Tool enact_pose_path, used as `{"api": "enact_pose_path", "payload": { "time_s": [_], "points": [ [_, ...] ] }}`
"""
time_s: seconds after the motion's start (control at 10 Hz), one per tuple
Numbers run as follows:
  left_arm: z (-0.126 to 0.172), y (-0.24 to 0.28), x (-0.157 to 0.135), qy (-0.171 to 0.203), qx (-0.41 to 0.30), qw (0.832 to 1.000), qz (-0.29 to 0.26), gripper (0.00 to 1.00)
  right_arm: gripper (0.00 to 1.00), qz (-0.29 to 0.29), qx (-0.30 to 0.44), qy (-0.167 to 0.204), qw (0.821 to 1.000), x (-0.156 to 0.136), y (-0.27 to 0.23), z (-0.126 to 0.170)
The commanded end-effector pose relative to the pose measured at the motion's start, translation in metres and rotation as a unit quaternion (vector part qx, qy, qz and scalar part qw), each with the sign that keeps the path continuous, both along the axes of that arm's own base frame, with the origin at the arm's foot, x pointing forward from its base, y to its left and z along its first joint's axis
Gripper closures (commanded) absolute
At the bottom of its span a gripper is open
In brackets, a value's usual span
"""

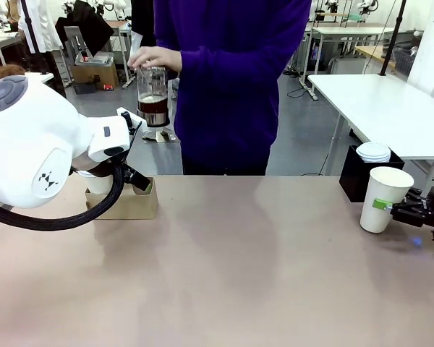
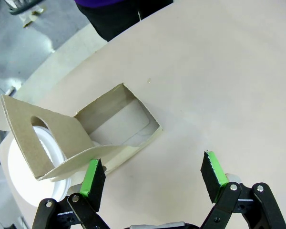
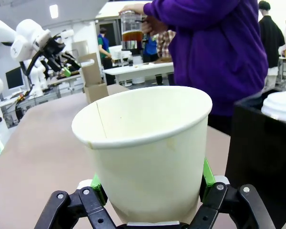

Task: Pour a drink into a cup and package it in a carrier.
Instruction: Pick up the 600 ml Paper Cup and place it in the middle top area of the table.

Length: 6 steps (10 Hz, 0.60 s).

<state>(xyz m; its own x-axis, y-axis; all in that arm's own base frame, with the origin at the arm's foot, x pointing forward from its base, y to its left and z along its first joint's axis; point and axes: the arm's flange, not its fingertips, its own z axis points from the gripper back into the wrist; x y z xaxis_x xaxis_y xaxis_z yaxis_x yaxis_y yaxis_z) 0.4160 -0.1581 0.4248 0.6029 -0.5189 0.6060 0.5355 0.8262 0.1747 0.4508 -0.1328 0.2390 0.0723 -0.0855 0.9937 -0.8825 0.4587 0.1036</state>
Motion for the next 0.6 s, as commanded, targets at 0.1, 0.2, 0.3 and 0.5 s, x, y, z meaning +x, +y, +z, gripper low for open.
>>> {"api": "enact_pose_path", "payload": {
  "time_s": [0.1, 0.2, 0.3, 0.5],
  "points": [
    [0.001, 0.001, -0.001, -0.001, -0.001, 1.0, 0.0, 0.0, 0.16, -0.053, 0.003, -0.013, 0.999, -0.012, 0.043, 0.083],
    [0.001, 0.001, -0.001, -0.001, -0.001, 1.0, 0.0, 0.0, 0.16, -0.056, -0.001, -0.015, 0.998, -0.01, 0.062, 0.104],
    [0.001, 0.001, -0.001, -0.001, -0.001, 1.0, 0.0, 0.0, 0.16, -0.051, -0.006, -0.022, 0.998, -0.001, 0.094, 0.125],
    [0.001, 0.001, -0.001, -0.001, -0.001, 1.0, 0.0, 0.0, 0.16, -0.03, -0.008, -0.022, 0.999, 0.038, 0.169, 0.144]
  ]
}}
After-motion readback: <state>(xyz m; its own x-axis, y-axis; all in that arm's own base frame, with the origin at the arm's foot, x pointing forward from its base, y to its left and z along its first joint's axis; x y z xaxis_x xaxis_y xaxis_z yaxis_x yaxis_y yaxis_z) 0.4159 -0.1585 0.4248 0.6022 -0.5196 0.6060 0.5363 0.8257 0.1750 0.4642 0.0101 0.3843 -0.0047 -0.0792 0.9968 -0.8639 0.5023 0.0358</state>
